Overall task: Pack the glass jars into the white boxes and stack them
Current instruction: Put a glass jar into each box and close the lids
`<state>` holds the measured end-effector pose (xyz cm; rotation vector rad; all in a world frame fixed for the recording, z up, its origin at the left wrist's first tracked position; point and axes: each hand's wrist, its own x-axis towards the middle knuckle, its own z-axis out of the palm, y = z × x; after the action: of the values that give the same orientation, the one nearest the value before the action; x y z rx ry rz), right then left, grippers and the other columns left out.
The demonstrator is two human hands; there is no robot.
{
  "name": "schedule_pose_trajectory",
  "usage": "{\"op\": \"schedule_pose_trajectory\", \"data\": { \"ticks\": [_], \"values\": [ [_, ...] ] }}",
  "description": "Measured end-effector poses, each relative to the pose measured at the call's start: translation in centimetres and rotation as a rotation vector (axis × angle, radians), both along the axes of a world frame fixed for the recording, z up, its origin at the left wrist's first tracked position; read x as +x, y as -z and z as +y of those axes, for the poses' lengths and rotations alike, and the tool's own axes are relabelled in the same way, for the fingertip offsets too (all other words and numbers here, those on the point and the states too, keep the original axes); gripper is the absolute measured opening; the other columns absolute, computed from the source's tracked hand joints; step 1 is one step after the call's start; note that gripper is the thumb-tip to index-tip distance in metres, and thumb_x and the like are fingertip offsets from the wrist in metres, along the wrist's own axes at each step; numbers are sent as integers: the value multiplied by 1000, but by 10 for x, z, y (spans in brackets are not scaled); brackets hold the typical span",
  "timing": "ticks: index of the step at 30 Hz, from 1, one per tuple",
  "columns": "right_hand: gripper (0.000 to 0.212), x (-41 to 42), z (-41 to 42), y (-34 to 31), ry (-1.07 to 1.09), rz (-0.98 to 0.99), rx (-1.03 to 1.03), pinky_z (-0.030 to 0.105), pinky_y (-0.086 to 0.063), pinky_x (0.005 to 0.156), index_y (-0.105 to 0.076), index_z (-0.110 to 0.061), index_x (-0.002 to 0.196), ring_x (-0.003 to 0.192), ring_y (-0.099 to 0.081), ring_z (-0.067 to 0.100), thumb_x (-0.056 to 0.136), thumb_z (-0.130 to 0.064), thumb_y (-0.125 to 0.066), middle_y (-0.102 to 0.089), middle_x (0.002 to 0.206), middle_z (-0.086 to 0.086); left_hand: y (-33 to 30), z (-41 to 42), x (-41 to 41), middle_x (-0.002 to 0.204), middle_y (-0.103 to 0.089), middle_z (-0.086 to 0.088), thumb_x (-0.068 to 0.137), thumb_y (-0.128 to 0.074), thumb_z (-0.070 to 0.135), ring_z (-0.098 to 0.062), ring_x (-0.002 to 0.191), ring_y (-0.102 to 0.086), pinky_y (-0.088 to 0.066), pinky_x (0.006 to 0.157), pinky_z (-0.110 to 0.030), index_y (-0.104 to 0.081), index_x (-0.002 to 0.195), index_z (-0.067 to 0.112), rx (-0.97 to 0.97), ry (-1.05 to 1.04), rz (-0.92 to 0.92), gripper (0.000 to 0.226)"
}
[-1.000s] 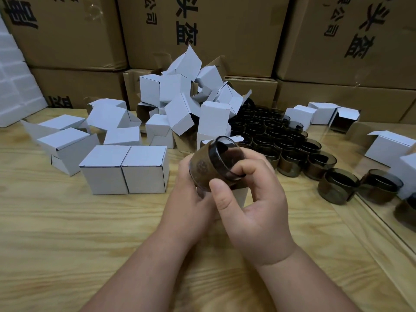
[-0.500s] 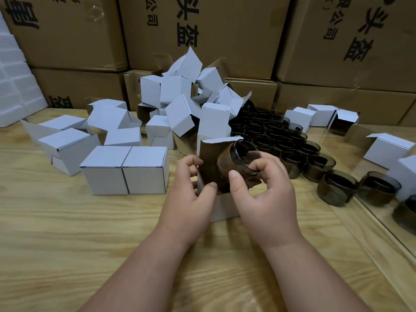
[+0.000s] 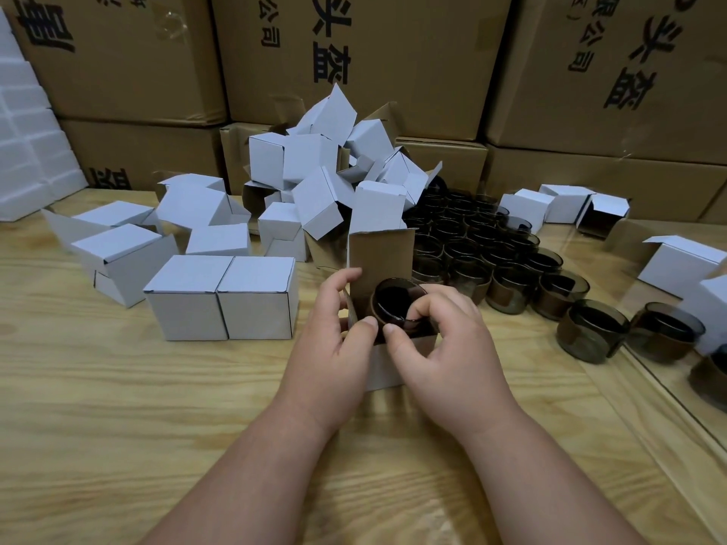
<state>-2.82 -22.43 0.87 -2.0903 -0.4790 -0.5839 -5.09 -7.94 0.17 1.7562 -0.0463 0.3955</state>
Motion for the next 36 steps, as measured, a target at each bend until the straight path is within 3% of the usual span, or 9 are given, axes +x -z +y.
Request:
{"op": "schedule_pose_trajectory", "data": {
  "ticks": [6,13,17,20,22,24,27,31,36],
  "values": [
    [19,1,-2,2,-9,95,-52,1,-19,98,-60,-28,74,129,-37,0,81,-45,-62,-53,128,-17,0,-1,0,110,-65,27,84,-48,33,-2,99,-68,-49,81,-21,-44,139,48,3,12,-7,57],
    [30,2,-4,0,-21,74,-117,20,-21,113,-72,-25,71,143,-29,4,85,-48,-57,-51,145,-13,3,0,2,113,-68,25,84,-51,38,-3,102,-69,-50,86,-28,-43,139,52,-16,29,-20,57],
    [21,2,-4,-6,35,7,287,12,-32,108,-72,-33,90,133,-48,-2,90,-43,-54,-59,128,-26,8,0,3,125,-63,29,84,-47,62,1,118,-62,-47,96,-23,-41,146,51,-25,44,-60,63],
    [24,8,-9,-8,40,206,688,32,-51,103,-70,-36,110,114,-65,2,101,-32,-48,-72,117,-17,8,-2,2,149,-53,17,93,-37,63,-7,141,-46,-37,119,-44,-39,151,51,-120,64,-52,59],
    [28,12,-10,-7,6,380,803,39,-55,100,-68,-37,114,108,-70,5,107,-21,-45,-74,116,-14,7,-3,3,153,-50,17,99,-33,56,-10,145,-43,-33,121,-49,-37,151,53,-143,77,-50,52],
    [31,15,-9,-4,-28,466,805,42,-54,100,-67,-36,116,111,-70,10,106,-13,-48,-75,117,-12,6,-4,5,144,-57,24,99,-39,45,-4,136,-52,-41,116,-39,-39,143,65,-149,82,-36,49],
    [36,17,-7,0,-120,533,803,36,-56,93,-64,-33,122,113,-70,14,102,-5,-54,-75,118,-11,4,-4,5,119,-67,28,93,-51,33,3,104,-67,-52,87,-13,-36,128,79,-92,59,-21,60],
    [46,16,-4,1,-186,524,687,10,-53,71,-62,-30,127,97,-70,-6,99,5,-51,-75,105,-21,6,-3,7,109,-68,17,93,-57,26,-6,90,-69,-54,75,-16,-37,130,73,-116,10,-32,63],
    [50,18,-3,2,-197,469,681,15,-53,68,-68,-32,116,88,-71,0,94,9,-49,-77,96,-13,5,-4,7,110,-68,20,103,-55,10,-4,96,-68,-52,74,-15,-51,107,59,-96,7,-60,49]
  ]
}}
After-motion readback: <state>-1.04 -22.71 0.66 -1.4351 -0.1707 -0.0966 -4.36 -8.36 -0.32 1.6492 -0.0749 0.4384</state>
